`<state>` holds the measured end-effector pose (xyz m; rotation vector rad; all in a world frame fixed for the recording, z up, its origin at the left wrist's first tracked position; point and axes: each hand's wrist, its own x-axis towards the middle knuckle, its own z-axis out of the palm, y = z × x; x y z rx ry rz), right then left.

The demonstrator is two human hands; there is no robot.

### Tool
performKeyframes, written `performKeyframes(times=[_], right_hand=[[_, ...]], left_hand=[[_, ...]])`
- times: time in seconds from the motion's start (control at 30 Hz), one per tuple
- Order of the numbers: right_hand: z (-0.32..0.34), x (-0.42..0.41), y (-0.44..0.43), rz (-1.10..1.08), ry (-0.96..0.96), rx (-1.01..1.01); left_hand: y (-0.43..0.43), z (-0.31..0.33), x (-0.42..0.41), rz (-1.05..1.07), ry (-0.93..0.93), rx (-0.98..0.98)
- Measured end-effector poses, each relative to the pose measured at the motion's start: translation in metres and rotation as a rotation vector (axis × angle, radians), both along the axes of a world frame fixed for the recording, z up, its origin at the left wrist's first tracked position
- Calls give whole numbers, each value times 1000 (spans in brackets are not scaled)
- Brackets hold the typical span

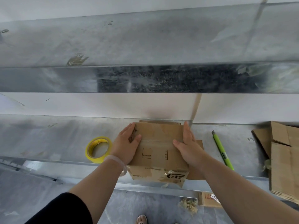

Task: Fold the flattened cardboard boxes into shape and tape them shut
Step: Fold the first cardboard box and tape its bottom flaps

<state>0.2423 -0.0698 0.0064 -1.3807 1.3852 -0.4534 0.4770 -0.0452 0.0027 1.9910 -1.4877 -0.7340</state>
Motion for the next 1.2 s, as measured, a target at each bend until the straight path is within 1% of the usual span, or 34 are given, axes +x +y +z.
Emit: performKeyframes(times=[0.07,0.13,0.2,0.27,0.33,0.4,0.5,0.6,0.67,0.73,0.8,0.9,1.1,1.2], right_hand=[[-4,-2,0,-108,-96,76],[-6,-1,3,-218,-183,167],[-7,3,6,-250,-165,217],[-7,5,7,-255,-147,256],[-7,3,6,-269,-120,288],[-5,3,4,-259,-51,287],[12,6,9,-213,54,202],[24,1,18,-165,57,156],[36,-6,26,-202,-6,76],[52,-12,37,-255,-105,-15],[69,-17,50,-292,-208,-87],[82,-24,62,-314,-346,-152],[96,-33,81,-295,-507,-221],[95,-40,87,-213,-553,-299]], left_hand=[[11,1,-5,165,94,-98],[22,-1,-8,227,187,-104],[31,-5,-10,140,288,-55],[37,-5,-13,51,409,40],[36,-4,-14,23,424,113],[33,0,-14,47,404,139],[36,6,-16,87,490,91],[52,15,-20,162,587,0],[62,22,-20,197,642,-39],[69,32,-18,191,613,-68],[73,44,-20,178,587,-156],[79,61,-25,170,656,-253],[100,82,-26,66,701,-436],[104,81,-25,-30,704,-471]])
